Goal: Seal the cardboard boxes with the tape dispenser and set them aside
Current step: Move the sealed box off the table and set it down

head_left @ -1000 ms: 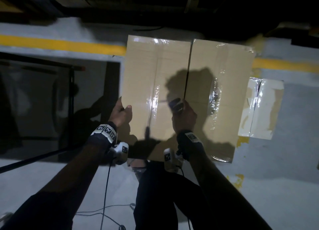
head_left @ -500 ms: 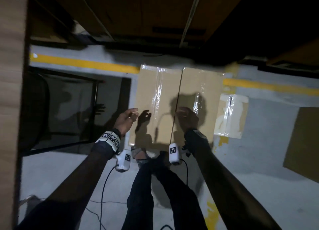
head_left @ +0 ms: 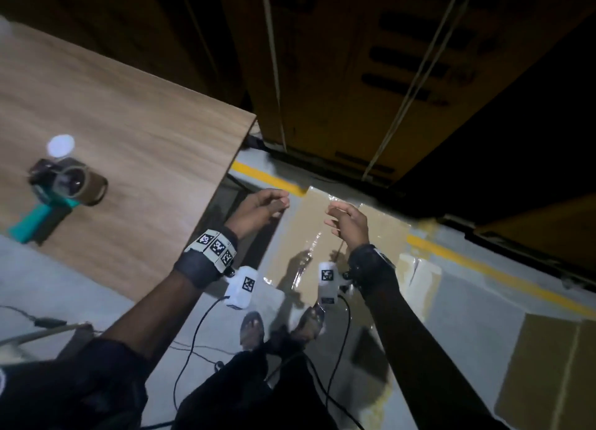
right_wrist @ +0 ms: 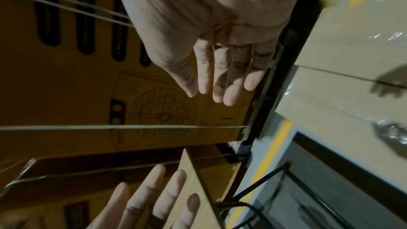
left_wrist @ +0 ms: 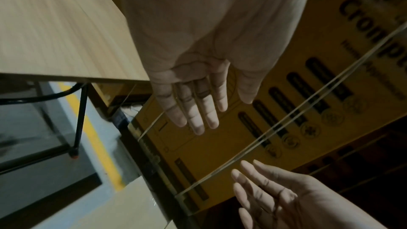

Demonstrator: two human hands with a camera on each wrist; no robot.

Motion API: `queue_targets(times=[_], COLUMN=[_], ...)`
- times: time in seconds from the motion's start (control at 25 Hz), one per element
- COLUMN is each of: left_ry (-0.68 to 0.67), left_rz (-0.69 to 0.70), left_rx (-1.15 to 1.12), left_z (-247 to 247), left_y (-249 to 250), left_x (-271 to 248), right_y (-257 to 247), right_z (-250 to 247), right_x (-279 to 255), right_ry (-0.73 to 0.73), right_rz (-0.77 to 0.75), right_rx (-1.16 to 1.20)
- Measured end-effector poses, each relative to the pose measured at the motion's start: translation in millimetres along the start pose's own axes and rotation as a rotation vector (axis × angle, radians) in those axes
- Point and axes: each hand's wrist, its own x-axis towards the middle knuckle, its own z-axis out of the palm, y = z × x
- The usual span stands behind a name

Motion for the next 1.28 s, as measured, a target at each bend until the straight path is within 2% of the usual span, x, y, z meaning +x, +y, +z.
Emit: queue_targets(times=[0.16, 0.4, 0.72, 0.88, 1.12, 1.28], left_ry=[0.084, 0.203, 0.27, 0.379, 0.436, 0.534], left_rz=[0.04, 0.044, 0.06, 0.103, 0.109, 0.14], left_rx=[-0.029, -0.102, -0.12, -0.171, -0.286, -0.328], left_z=[-59, -162, -388, -496, -605, -681], left_y=[0, -29, -103, -129, -156, -179], left_x=[-55, -128, -186, -215, -244, -255], right_y=[-25, -11, 19, 21, 6, -1], right_z=[65, 193, 422, 539, 659, 732], right_x=[-48, -107, -206, -250, -276, -279], right_ry=[-0.133, -0.264, -0.345, -0.426, -0.507, -0.545], right_rz=[-0.074, -0.132, -0.138, -0.161, -0.2, -0.202], right_rx=[-0.038, -0.115, -0.221, -0.268, -0.331, -0.389])
